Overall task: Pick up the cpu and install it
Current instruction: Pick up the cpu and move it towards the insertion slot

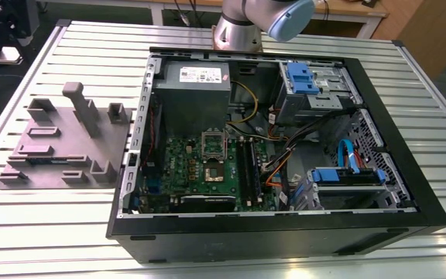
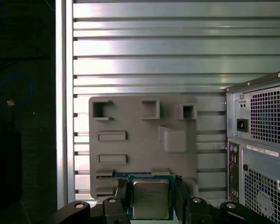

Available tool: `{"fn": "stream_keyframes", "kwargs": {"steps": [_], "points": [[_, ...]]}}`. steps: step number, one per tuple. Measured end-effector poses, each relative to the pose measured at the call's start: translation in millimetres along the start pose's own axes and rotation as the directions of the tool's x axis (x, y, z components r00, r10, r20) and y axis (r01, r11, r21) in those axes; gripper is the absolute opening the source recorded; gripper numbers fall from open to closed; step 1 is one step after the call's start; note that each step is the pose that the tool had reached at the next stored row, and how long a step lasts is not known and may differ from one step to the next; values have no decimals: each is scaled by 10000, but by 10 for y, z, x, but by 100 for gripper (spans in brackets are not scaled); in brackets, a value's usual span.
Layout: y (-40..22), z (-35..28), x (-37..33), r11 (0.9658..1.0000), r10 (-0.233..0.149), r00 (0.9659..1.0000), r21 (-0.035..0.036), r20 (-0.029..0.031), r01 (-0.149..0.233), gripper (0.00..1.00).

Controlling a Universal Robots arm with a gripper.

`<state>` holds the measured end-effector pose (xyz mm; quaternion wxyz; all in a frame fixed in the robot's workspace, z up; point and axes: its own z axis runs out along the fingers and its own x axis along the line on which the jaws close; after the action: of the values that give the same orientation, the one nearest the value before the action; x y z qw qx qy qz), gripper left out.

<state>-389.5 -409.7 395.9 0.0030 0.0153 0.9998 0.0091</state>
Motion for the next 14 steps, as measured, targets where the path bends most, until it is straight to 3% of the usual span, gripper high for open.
{"fn": "stream_keyframes", "kwargs": {"steps": [14], "points": [[1, 4, -46, 10000, 0, 10000, -1, 1, 0, 48]]}}
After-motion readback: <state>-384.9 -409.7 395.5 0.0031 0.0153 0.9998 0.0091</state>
